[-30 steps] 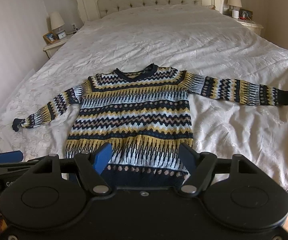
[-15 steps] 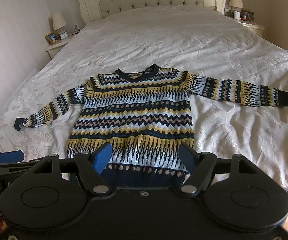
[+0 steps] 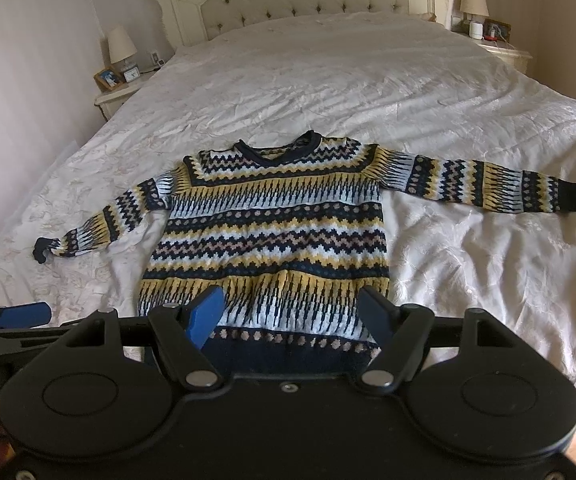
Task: Fold small clothes
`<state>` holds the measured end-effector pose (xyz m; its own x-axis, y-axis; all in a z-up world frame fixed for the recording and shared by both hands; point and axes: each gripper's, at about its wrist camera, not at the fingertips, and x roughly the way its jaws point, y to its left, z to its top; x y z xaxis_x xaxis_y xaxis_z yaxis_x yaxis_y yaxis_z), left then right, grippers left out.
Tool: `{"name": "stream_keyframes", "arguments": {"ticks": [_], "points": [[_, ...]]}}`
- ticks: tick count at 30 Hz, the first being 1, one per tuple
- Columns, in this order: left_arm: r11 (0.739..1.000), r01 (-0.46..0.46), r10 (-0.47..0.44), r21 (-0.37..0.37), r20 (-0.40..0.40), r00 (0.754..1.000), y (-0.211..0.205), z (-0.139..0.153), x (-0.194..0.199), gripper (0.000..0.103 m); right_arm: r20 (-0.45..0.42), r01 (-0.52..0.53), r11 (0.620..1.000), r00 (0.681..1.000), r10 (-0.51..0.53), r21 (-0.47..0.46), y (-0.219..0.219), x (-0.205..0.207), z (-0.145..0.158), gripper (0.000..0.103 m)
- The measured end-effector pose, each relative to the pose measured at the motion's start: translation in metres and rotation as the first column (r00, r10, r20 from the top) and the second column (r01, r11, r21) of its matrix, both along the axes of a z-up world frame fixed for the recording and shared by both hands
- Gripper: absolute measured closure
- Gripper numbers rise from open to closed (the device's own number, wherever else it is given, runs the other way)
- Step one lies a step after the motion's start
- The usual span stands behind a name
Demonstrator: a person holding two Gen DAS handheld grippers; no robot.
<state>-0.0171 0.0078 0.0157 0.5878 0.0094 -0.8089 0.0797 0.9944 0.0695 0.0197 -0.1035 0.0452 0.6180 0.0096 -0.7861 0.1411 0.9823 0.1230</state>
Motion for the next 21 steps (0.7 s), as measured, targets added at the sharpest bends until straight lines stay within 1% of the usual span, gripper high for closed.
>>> {"name": "stream_keyframes", "arguments": {"ticks": [21], "points": [[1.000,0.003,-0.003,0.007,-0.013,1.000,-0.0058,-0.0009,0.0036,0.031,-0.001,-0.002,1.000,1.000,0.002,0.007,-0.0067,0.0011,-0.0045,0.027]]}}
